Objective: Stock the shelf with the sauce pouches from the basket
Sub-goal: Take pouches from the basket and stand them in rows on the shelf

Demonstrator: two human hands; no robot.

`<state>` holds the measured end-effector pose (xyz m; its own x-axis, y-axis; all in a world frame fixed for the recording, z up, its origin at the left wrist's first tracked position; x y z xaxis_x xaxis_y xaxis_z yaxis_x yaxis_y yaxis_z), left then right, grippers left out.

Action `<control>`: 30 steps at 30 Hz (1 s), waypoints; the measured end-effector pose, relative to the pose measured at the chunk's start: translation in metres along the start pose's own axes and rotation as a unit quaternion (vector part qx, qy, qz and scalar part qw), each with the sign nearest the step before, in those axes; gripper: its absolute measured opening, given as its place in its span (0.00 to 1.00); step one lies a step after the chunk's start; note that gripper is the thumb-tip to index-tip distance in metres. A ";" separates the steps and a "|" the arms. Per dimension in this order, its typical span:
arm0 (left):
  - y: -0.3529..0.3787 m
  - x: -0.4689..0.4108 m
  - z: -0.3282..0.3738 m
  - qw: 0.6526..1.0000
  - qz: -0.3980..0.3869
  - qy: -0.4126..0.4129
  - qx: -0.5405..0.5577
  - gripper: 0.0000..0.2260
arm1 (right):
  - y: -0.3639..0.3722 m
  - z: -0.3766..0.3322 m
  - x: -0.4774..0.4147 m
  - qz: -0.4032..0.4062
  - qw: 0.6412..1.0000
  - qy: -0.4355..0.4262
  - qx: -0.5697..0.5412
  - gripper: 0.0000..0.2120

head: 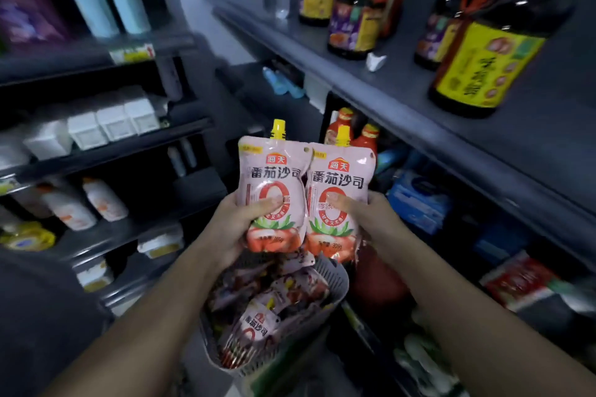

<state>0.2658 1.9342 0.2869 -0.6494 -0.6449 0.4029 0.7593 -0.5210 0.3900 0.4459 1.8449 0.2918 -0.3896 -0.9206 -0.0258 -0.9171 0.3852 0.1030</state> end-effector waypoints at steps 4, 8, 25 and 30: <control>0.033 0.020 0.020 0.999 -0.035 0.017 -0.037 0.20 | -0.014 -0.044 0.040 0.040 0.997 -0.052 0.029 0.03; 0.079 0.034 0.026 0.993 -0.097 0.017 -0.063 0.16 | -0.037 -0.084 0.085 0.090 0.991 -0.095 0.011 0.05; 0.343 0.118 -0.031 0.929 -0.319 0.013 -0.190 0.16 | -0.203 -0.190 0.317 0.365 0.904 -0.206 0.087 0.10; 0.436 0.161 -0.079 0.907 -0.371 0.004 -0.201 0.19 | -0.265 -0.214 0.411 0.440 0.865 -0.221 0.092 0.04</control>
<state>0.4956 1.5589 0.4559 -0.9886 -0.0365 0.1458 0.0680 -0.9737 0.2175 0.5471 1.3507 0.4668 -0.9017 -0.1663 -0.3992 -0.2301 0.9661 0.1173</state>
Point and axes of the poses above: each hand's wrist, its own x-axis away from the middle knuckle, its own y-axis out of the palm, z = x × y, the point moved 5 cm from there along -x, towards the middle knuckle, and after that the axes turned 14 degrees about -y, right-handed, at the moved point
